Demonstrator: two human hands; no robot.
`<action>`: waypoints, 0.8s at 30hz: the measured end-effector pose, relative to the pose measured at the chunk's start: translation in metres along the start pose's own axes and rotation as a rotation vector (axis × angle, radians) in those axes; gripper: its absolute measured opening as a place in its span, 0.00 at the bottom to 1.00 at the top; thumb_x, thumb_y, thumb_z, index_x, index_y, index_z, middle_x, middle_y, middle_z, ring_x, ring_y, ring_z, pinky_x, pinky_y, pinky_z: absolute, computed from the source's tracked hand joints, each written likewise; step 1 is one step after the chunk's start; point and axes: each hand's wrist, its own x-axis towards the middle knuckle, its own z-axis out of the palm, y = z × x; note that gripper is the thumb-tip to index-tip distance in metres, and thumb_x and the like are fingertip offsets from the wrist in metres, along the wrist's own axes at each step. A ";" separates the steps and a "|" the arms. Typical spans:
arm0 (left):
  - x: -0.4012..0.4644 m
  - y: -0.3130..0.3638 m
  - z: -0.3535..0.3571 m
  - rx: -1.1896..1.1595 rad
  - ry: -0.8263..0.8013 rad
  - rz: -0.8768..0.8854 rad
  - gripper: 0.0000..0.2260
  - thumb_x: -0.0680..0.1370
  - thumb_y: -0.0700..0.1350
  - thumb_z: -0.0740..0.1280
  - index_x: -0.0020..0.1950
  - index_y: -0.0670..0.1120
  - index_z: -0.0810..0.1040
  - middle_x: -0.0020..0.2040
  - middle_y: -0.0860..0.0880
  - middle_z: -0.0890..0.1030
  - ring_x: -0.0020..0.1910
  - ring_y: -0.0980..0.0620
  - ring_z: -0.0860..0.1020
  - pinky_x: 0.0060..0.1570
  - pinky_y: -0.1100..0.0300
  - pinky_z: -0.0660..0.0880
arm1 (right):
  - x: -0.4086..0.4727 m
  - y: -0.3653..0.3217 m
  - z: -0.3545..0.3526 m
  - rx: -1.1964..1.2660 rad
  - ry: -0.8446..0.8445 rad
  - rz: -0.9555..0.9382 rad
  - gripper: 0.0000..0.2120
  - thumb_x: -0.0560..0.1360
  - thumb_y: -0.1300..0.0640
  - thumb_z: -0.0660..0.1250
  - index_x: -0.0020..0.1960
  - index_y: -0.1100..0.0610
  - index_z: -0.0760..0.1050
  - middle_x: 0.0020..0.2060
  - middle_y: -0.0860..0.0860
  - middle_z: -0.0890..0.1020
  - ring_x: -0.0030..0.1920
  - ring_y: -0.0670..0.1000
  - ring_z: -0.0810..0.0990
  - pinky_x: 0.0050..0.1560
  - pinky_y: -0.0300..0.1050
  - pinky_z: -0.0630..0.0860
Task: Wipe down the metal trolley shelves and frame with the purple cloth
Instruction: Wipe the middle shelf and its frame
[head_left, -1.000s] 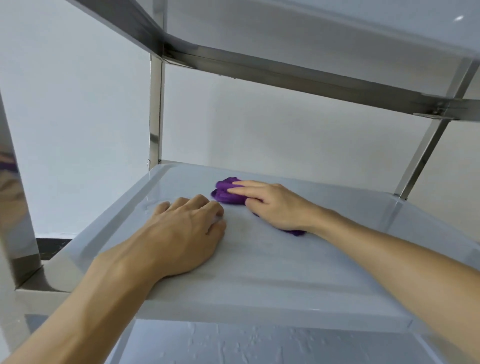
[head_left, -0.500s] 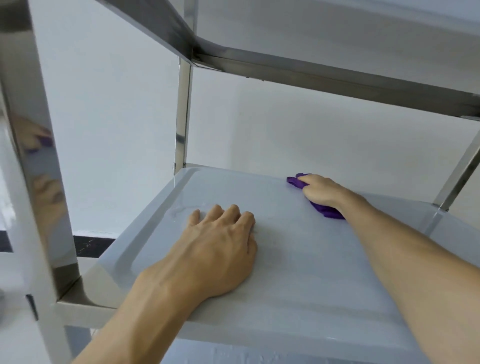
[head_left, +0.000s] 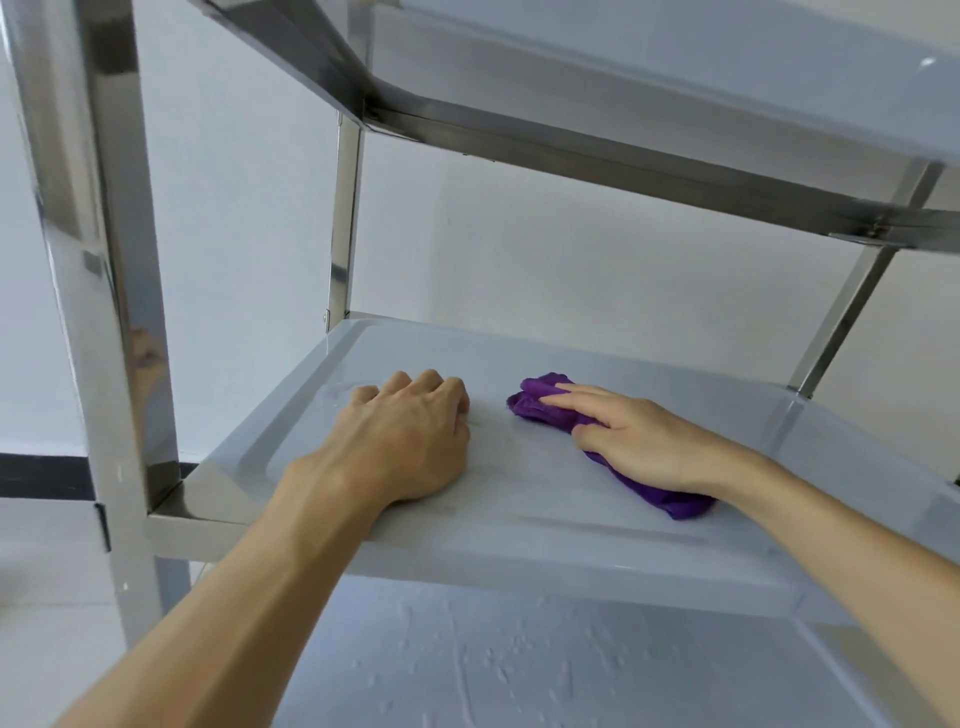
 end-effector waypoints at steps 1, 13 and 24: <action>0.001 0.001 0.000 0.004 -0.005 -0.003 0.14 0.82 0.51 0.50 0.65 0.55 0.69 0.67 0.54 0.71 0.65 0.50 0.67 0.63 0.52 0.63 | -0.007 -0.006 0.001 0.023 0.015 0.022 0.24 0.80 0.57 0.56 0.72 0.37 0.66 0.72 0.31 0.62 0.73 0.36 0.58 0.64 0.34 0.55; -0.014 0.013 -0.022 -0.243 0.219 -0.081 0.15 0.82 0.49 0.58 0.67 0.50 0.72 0.69 0.49 0.72 0.62 0.46 0.73 0.64 0.47 0.69 | -0.032 -0.029 -0.009 0.600 0.375 0.131 0.14 0.83 0.59 0.56 0.65 0.49 0.74 0.66 0.48 0.76 0.63 0.47 0.74 0.64 0.41 0.71; -0.015 0.135 0.007 0.063 -0.111 0.058 0.32 0.77 0.70 0.48 0.67 0.47 0.67 0.66 0.48 0.71 0.71 0.40 0.61 0.68 0.38 0.58 | -0.040 0.038 -0.007 -0.152 0.177 0.182 0.22 0.79 0.61 0.55 0.73 0.50 0.66 0.72 0.49 0.70 0.70 0.53 0.70 0.69 0.50 0.66</action>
